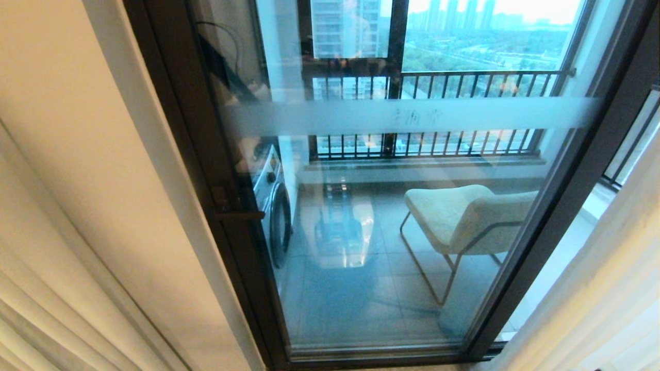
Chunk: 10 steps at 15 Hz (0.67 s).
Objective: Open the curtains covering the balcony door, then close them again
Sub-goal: Pull the inner curtains open on both sides
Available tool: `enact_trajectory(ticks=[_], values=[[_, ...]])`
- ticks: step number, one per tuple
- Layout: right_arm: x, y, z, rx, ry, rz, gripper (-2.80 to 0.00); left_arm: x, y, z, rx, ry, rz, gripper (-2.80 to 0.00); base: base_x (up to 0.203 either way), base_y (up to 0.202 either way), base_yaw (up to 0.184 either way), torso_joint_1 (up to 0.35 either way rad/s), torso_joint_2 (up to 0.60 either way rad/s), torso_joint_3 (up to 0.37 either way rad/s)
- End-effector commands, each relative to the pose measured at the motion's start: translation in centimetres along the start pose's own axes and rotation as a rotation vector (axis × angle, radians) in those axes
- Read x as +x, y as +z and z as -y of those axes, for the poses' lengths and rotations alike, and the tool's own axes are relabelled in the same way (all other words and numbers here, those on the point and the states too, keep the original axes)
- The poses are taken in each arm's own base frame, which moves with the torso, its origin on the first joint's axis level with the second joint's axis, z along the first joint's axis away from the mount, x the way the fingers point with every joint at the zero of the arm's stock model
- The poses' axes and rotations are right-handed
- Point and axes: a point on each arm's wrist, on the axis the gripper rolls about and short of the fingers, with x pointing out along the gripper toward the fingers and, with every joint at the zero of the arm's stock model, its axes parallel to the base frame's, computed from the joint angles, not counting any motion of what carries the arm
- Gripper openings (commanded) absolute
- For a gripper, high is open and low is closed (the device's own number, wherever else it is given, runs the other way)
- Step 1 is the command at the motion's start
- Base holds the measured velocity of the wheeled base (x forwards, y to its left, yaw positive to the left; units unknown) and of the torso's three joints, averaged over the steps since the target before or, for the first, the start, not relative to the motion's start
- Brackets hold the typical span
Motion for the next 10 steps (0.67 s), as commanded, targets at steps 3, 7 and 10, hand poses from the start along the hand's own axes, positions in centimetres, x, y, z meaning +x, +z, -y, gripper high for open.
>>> enact_trajectory(ticks=[3, 7, 10], values=[[0.0, 0.0, 0.0, -0.001, 0.001, 0.0, -2.8, -0.3, 0.4, 0.1, -0.001, -0.002, 0.006, 0.0, 0.0, 0.0, 0.0, 0.0, 0.0, 0.0], [0.0, 0.0, 0.0, -0.001, 0.001, 0.0, -2.8, -1.9, 2.8, 0.8, -0.005, -0.019, 0.04, 0.0, 0.0, 0.0, 0.0, 0.0, 0.0, 0.0], [0.0, 0.0, 0.0, -0.001, 0.001, 0.0, -2.8, -3.9, 5.1, 1.7, -0.01, -0.043, 0.063, 0.0, 0.0, 0.0, 0.0, 0.0, 0.0, 0.0]])
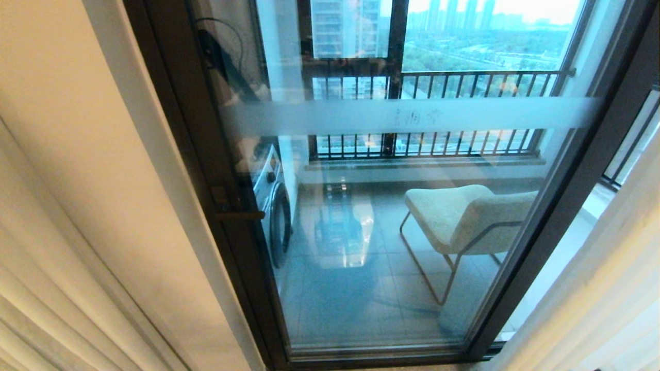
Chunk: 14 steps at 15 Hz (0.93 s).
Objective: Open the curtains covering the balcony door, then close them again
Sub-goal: Pull the inner curtains open on both sides
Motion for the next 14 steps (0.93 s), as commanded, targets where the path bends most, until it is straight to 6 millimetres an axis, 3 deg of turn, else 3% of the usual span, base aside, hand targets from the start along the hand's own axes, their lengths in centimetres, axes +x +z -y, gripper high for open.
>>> enact_trajectory(ticks=[1, 7, 12, 13, 14], values=[[0.0, 0.0, 0.0, -0.001, 0.001, -0.001, -2.8, -2.5, 3.0, 0.6, -0.004, -0.015, 0.049, 0.0, 0.0, 0.0, 0.0, 0.0, 0.0, 0.0], [0.0, 0.0, 0.0, -0.001, 0.001, -0.001, -2.8, -10.0, 5.5, 2.4, -0.012, -0.077, 0.024, 0.0, 0.0, 0.0, 0.0, 0.0, 0.0, 0.0], [0.0, 0.0, 0.0, -0.001, 0.001, -0.001, -2.8, -17.3, 4.7, 3.3, -0.01, -0.14, -0.044, 0.0, 0.0, 0.0, 0.0, 0.0, 0.0, 0.0], [0.0, 0.0, 0.0, -0.001, 0.001, -0.001, -2.8, -18.4, 4.6, 3.5, -0.012, -0.157, -0.047, -2.8, 0.0, 0.0, 0.0, 0.0, 0.0, 0.0], [0.0, 0.0, 0.0, -0.001, 0.001, -0.001, -2.8, -19.1, 4.5, 3.6, -0.013, -0.167, -0.05, -2.8, 0.0, 0.0, 0.0, 0.0, 0.0, 0.0]])
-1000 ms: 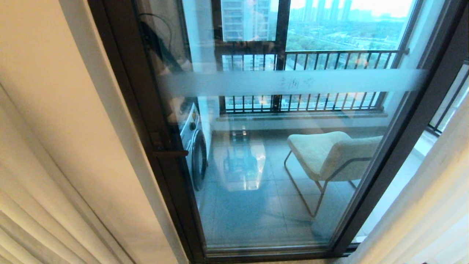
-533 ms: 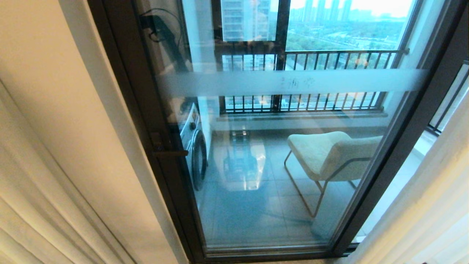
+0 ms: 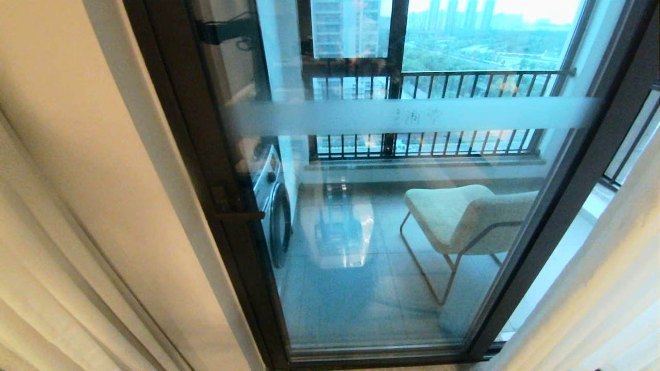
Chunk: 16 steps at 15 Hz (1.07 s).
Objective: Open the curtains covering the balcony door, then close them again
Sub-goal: Pull the inner curtains open on both sides
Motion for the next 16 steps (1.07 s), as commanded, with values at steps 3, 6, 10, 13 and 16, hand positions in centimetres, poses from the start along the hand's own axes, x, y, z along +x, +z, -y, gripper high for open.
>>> enact_trajectory(ticks=[3, 6, 10, 13, 16], values=[[0.0, 0.0, 0.0, -0.001, 0.001, 0.0, -2.8, -4.1, 0.8, 0.4, -0.003, -0.023, 0.04, -2.8, 0.0, 0.0, 0.0, 0.0, 0.0, 0.0], [0.0, 0.0, 0.0, -0.001, 0.001, 0.0, -2.8, -5.2, 0.3, 0.3, -0.002, -0.023, 0.029, -2.8, 0.0, 0.0, 0.0, 0.0, 0.0, 0.0], [0.0, 0.0, 0.0, -0.001, 0.001, 0.0, -2.8, -7.2, -1.1, 1.6, -0.008, -0.107, -0.004, -2.8, 0.0, 0.0, 0.0, 0.0, 0.0, 0.0], [0.0, 0.0, 0.0, -0.001, 0.001, 0.0, -2.8, -8.8, -1.7, 3.8, -0.015, -0.24, -0.014, -2.8, 0.0, 0.0, 0.0, 0.0, 0.0, 0.0], [0.0, 0.0, 0.0, -0.001, 0.001, 0.0, -2.8, -11.0, -1.9, 6.1, -0.025, -0.409, -0.01, -2.8, 0.0, 0.0, 0.0, 0.0, 0.0, 0.0]])
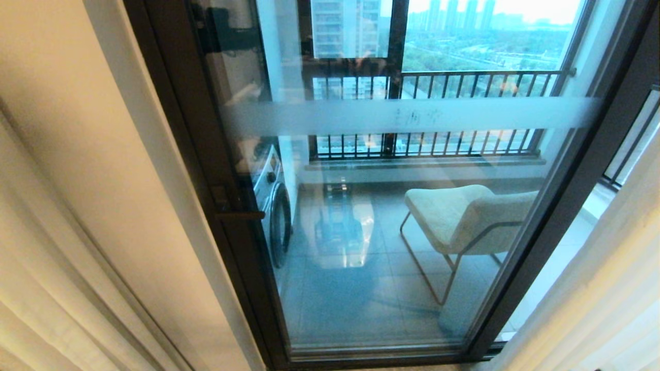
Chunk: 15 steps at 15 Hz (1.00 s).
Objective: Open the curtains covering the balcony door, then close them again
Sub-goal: Pull the inner curtains open on both sides
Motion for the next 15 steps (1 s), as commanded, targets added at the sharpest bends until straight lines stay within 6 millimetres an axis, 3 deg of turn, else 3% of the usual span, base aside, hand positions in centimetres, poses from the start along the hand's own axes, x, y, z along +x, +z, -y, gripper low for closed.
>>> enact_trajectory(ticks=[1, 4, 7, 11, 15], values=[[0.0, 0.0, 0.0, -0.001, 0.001, -0.001, -2.8, -1.7, 0.0, 2.0, -0.009, -0.127, 0.016, -2.8, 0.0, 0.0, 0.0, 0.0, 0.0, 0.0], [0.0, 0.0, 0.0, -0.001, 0.001, -0.001, -2.8, -4.0, -0.7, 3.8, -0.02, -0.277, 0.015, -2.8, 0.0, 0.0, 0.0, 0.0, 0.0, 0.0], [0.0, 0.0, 0.0, -0.001, 0.001, -0.001, -2.8, -7.0, -3.2, 4.2, -0.02, -0.399, -0.021, -2.8, 0.0, 0.0, 0.0, 0.0, 0.0, 0.0], [0.0, 0.0, 0.0, -0.001, 0.001, -0.001, -2.8, -10.1, -8.1, 3.6, -0.001, -0.486, -0.105, -2.8, 0.0, 0.0, 0.0, 0.0, 0.0, 0.0], [0.0, 0.0, 0.0, -0.001, 0.001, -0.001, -2.8, -13.7, -15.4, 1.7, 0.015, -0.503, -0.194, -2.8, 0.0, 0.0, 0.0, 0.0, 0.0, 0.0]])
